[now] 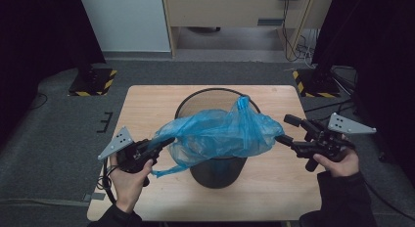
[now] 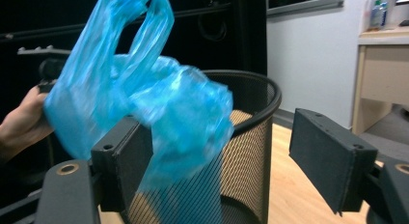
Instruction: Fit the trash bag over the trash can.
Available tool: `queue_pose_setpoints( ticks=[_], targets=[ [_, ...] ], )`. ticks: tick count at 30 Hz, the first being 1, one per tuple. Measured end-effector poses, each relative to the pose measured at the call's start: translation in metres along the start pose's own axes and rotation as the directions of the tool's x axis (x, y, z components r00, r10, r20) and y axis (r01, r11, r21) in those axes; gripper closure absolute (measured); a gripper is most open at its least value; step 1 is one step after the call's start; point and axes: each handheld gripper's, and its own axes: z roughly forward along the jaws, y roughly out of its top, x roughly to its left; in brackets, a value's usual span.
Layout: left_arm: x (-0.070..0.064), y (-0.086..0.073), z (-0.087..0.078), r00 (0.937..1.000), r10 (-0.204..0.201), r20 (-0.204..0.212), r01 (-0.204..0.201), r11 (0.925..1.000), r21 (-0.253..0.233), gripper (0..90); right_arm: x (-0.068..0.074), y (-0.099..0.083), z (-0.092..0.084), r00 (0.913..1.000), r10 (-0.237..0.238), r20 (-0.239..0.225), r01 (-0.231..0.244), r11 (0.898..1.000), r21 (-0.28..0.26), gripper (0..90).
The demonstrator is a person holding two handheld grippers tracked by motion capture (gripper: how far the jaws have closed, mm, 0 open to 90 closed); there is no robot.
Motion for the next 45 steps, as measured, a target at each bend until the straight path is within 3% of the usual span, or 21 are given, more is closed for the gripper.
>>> queue_pose_setpoints(
  ticks=[5, 10, 16, 19, 22, 24, 26, 33, 39, 43, 45],
  targets=[
    [0.002, -0.002, 0.0, 0.9999, -0.013, -0.009, 0.013, 0.9999, 0.001, 90.0, -0.001, -0.006, -0.007, 0.9999, -0.007, -0.012, 0.007, 0.999, 0.04, 22.9],
    [-0.005, -0.003, 0.002, 1.0, -0.002, 0.009, 0.002, 1.0, 0.001, 89.9, 0.008, 0.001, -0.011, 0.9996, 0.006, -0.028, -0.006, 1.0, -0.021, 31.5],
    [-0.013, -0.003, 0.002, 0.9994, 0.009, 0.033, -0.009, 1.0, -0.001, 89.8, 0.029, 0.006, 0.006, 0.9988, -0.013, -0.048, 0.011, 0.998, -0.057, 32.2],
    [-0.015, -0.004, 0.003, 0.9993, 0.011, 0.036, -0.011, 0.9999, -0.003, 89.8, 0.035, 0.001, 0.019, 0.9994, -0.015, -0.033, 0.013, 0.998, -0.064, 38.5],
    [-0.015, -0.005, 0.002, 0.9992, 0.013, 0.038, -0.013, 0.9999, 0.0, 89.8, 0.037, -0.007, 0.026, 0.9992, -0.025, -0.03, 0.024, 0.999, -0.03, 60.0],
    [-0.014, -0.006, 0.002, 0.9993, 0.009, 0.037, -0.009, 1.0, 0.004, 89.8, 0.036, -0.012, 0.026, 0.9987, -0.035, -0.038, 0.035, 0.999, -0.002, 80.1],
    [-0.013, -0.007, 0.001, 0.9995, 0.006, 0.032, -0.006, 0.9999, 0.008, 89.8, 0.033, -0.015, 0.023, 0.9979, -0.02, -0.062, 0.021, 1.0, 0.015, 90.0],
    [-0.009, -0.012, -0.001, 0.9998, -0.002, 0.018, 0.001, 0.9996, 0.027, 89.9, 0.025, -0.027, 0.023, 0.9961, -0.012, -0.088, 0.022, 0.992, 0.12, 90.0],
    [-0.003, -0.016, 0.001, 1.0, 0.003, -0.004, -0.003, 0.9989, 0.046, 89.8, 0.012, -0.039, 0.028, 0.9999, -0.006, 0.01, 0.004, 0.981, 0.195, 90.0],
    [-0.002, -0.017, 0.004, 1.0, 0.003, -0.002, -0.003, 0.9989, 0.046, 89.5, 0.007, -0.042, 0.03, 0.9971, 0.017, 0.074, -0.029, 0.986, 0.166, 90.0],
    [-0.002, -0.018, 0.006, 0.9999, 0.012, 0.0, -0.012, 0.999, 0.043, 84.2, 0.007, -0.042, 0.031, 0.9967, 0.015, 0.079, -0.027, 0.989, 0.147, 83.4]
  ],
)
